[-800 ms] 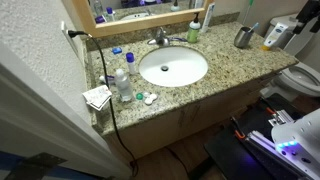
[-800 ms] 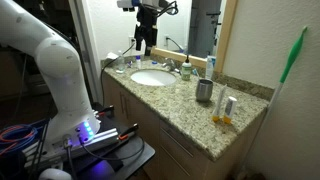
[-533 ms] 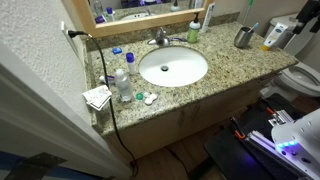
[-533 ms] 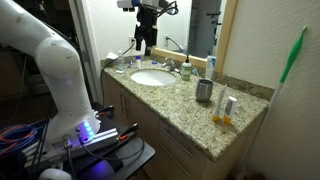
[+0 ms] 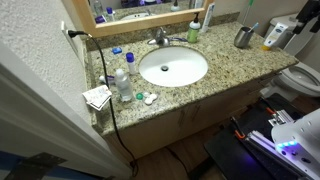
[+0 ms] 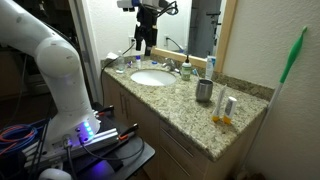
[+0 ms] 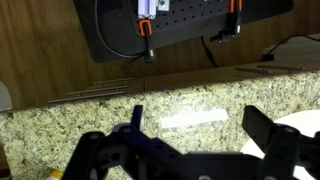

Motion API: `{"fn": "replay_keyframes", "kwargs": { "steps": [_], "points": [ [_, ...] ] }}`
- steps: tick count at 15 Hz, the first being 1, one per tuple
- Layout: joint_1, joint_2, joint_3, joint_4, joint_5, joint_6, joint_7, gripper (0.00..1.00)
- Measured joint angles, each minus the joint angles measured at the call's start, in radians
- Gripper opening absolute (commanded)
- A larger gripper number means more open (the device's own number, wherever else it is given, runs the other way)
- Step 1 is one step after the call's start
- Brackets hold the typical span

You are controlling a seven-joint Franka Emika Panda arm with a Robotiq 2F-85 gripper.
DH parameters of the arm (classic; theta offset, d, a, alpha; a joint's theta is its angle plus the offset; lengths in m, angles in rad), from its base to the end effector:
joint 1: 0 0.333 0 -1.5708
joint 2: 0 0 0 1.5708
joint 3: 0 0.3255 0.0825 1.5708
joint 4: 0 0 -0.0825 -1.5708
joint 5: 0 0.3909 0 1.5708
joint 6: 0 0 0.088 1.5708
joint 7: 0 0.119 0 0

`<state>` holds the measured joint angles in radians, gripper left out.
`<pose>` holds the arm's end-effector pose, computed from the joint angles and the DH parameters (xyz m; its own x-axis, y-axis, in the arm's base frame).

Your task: Open the tap faucet.

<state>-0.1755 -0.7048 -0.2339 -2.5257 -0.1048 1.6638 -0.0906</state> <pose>0.2898 -0.1435 0.4791 0.9614 -0.2227 -0.1618 -0.2355 -0.9697 -0.0644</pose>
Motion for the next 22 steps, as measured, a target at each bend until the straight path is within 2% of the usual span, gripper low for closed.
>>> {"fn": "replay_keyframes", "kwargs": {
  "steps": [6, 10, 13, 18, 22],
  "points": [
    [0.000, 0.000, 0.009, 0.008, 0.007, 0.003, 0.031, 1.00],
    [0.018, -0.003, 0.090, 0.055, 0.122, 0.107, 0.171, 1.00],
    [0.034, -0.012, 0.155, 0.078, 0.150, 0.147, 0.248, 1.00],
    [0.039, -0.015, 0.164, 0.078, 0.134, 0.138, 0.241, 1.00],
    [0.079, 0.038, 0.265, 0.143, 0.030, 0.144, 0.235, 1.00]
  ]
}}
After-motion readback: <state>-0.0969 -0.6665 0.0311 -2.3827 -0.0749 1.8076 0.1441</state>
